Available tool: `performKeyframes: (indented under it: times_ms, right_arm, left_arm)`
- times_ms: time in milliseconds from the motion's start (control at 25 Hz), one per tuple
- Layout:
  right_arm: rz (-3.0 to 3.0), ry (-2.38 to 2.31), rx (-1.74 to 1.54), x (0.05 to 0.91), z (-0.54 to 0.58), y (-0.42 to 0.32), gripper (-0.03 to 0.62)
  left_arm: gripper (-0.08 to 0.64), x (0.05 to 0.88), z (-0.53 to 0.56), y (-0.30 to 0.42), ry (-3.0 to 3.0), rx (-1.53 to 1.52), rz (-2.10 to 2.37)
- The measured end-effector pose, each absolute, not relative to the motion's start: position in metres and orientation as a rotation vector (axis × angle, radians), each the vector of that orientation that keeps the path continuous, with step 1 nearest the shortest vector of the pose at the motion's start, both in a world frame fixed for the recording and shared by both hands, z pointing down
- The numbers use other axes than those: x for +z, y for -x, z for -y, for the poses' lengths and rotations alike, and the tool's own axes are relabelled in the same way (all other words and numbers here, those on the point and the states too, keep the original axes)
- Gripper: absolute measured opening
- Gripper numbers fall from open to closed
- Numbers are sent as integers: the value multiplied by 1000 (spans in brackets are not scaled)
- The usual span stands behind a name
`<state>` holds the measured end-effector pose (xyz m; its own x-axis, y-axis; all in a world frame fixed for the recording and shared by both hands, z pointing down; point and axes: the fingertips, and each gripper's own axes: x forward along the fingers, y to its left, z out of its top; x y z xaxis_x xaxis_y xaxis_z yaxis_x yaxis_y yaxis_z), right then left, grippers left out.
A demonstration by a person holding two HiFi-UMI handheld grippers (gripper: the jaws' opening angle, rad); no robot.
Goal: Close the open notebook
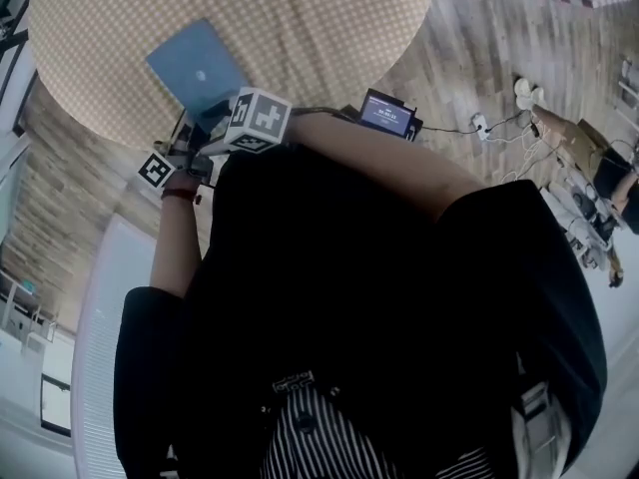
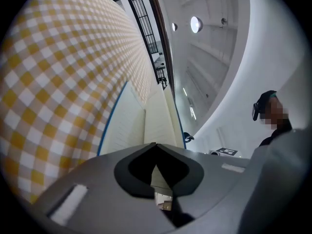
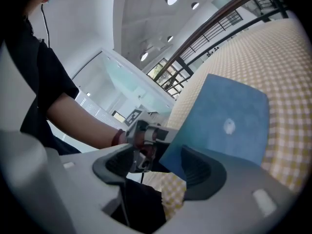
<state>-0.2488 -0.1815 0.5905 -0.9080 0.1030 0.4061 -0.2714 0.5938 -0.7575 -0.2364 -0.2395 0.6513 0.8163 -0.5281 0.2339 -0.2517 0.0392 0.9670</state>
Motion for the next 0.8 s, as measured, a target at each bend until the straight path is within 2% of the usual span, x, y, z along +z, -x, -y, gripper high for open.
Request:
performKeyframes:
  times_ms: [280,520,800]
  right_arm:
    - [2304,-141,1197,635,178,264,296]
    - [2232,-74,943,660,178,262,296]
    - [2236,-42,1028,651,167,266,295]
  left_arm:
    - [0,668,220,270,-1489,-161,748]
    - [0,666,171,268,-1510,-6,625]
    - [0,650,181,272,-1517,-127,704]
